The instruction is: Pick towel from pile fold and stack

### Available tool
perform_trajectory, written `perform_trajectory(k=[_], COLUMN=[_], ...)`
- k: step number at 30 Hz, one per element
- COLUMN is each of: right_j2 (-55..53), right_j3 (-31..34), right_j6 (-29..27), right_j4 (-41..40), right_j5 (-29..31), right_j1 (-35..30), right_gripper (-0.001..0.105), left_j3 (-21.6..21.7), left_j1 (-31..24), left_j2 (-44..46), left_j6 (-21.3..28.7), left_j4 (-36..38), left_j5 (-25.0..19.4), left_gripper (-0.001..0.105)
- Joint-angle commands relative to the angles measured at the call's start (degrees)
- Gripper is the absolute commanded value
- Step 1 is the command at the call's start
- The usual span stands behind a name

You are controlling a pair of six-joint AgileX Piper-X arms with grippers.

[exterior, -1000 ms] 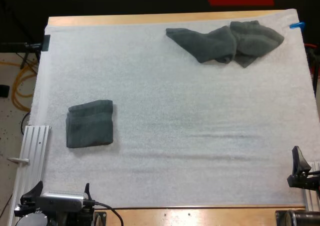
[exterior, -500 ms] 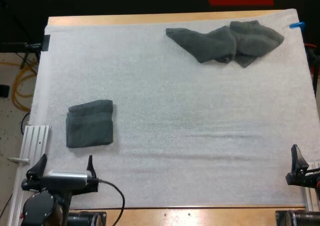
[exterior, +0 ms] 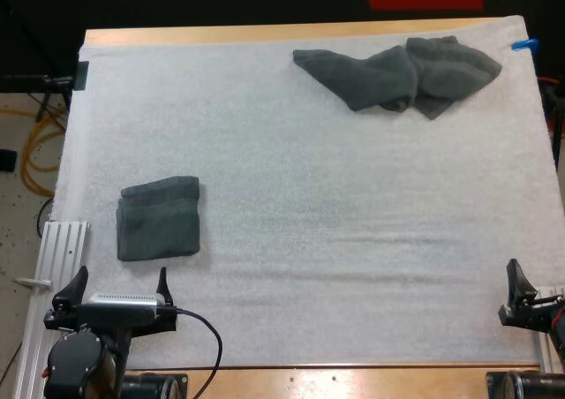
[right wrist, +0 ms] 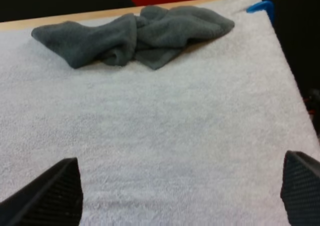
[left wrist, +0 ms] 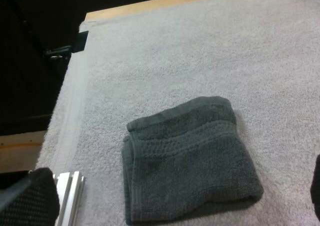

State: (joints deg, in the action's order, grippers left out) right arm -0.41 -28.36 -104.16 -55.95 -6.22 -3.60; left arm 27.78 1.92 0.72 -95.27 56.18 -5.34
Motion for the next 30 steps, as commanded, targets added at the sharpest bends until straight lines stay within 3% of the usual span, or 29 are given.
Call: perform_trajectory(k=[1, 30], right_j2=[-2.1, -2.7], right_j3=[-0.3, -0.3], right_j6=[0.1, 0.2], right_j4=[-0.1, 0.0], right_j5=[0.0, 0.0], right_j1=[-0.1, -0.1], right_gripper=[0.078, 0.078], left_j3=[0.1, 0.1], left_j1=[0.1, 0.1], left_j2=[8.0, 8.0], left_j6=[-0.5, -0.5], left_j4=[-0.9, -0.9], left_j5=[0.0, 0.0], left_gripper=[0.105, 0.105])
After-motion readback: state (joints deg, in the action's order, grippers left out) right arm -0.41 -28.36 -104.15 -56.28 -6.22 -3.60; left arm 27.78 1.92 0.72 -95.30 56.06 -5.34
